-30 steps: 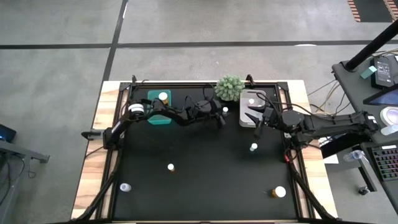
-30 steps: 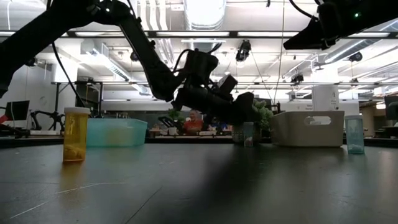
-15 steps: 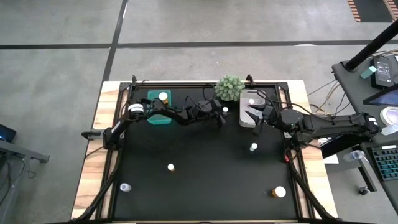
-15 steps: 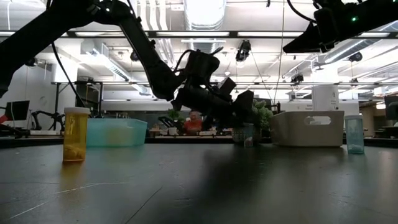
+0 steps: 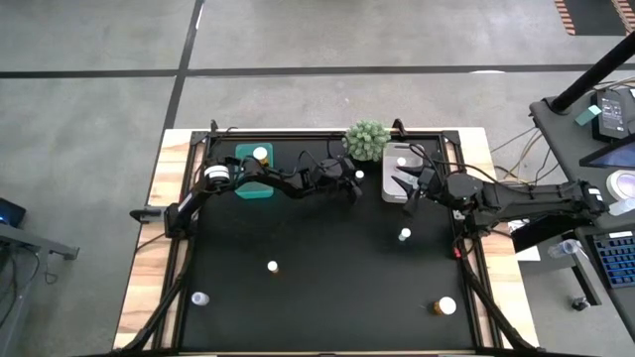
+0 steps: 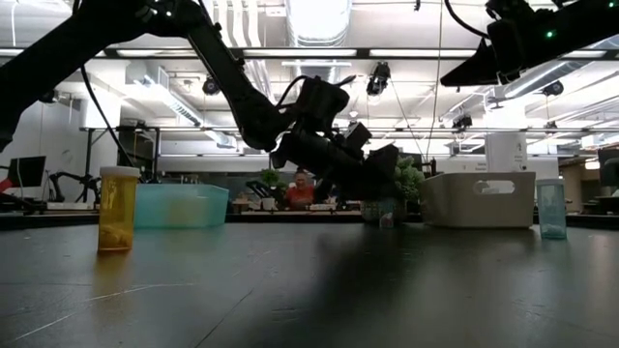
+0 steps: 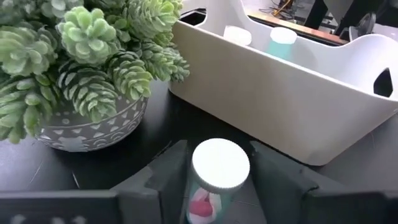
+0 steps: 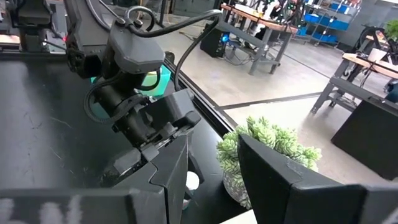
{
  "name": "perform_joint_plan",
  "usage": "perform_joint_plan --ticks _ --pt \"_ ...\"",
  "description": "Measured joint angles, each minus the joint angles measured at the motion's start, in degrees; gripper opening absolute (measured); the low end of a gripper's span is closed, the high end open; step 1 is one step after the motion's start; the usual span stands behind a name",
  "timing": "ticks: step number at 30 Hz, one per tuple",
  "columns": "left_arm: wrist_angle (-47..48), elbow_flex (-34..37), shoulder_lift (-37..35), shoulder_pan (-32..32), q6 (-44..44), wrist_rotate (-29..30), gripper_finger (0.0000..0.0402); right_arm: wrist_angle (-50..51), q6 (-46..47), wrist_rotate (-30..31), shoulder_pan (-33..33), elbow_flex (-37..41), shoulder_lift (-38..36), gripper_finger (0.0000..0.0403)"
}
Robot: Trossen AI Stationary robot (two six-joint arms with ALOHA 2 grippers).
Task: Pick and place medicine bottles into bin by pill shape (circle, oval)
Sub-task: Put the blue capsule bottle into the green bin
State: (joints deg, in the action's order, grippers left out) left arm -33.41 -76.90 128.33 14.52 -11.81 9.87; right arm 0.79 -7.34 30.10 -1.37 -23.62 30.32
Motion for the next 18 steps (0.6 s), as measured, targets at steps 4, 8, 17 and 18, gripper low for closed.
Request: perform_joint_plan --ticks 4,8,17,18 --pt "0.0 0.1 0.0 -0.2 -1.2 0.9 0.0108 0.7 -0.8 -0.1 -0.2 0.2 -0.3 0.0134" --pt "-0.4 0.0 0.0 -0.3 -1.3 2.2 0.0089 -0.3 -1.2 -2.8 -0.2 0.1 -0.3 0.0134" --pt "-2.6 1.7 -7.3 -3.2 2.0 8.6 0.0089 -1.6 0.0 -3.6 0.0 -0.2 -0.3 0.0134" --pt "-1.2 2.4 -9.8 -4.2 2.6 10.2 0.0088 -1.6 0.4 -3.6 0.0 -0.2 -0.5 0.0134"
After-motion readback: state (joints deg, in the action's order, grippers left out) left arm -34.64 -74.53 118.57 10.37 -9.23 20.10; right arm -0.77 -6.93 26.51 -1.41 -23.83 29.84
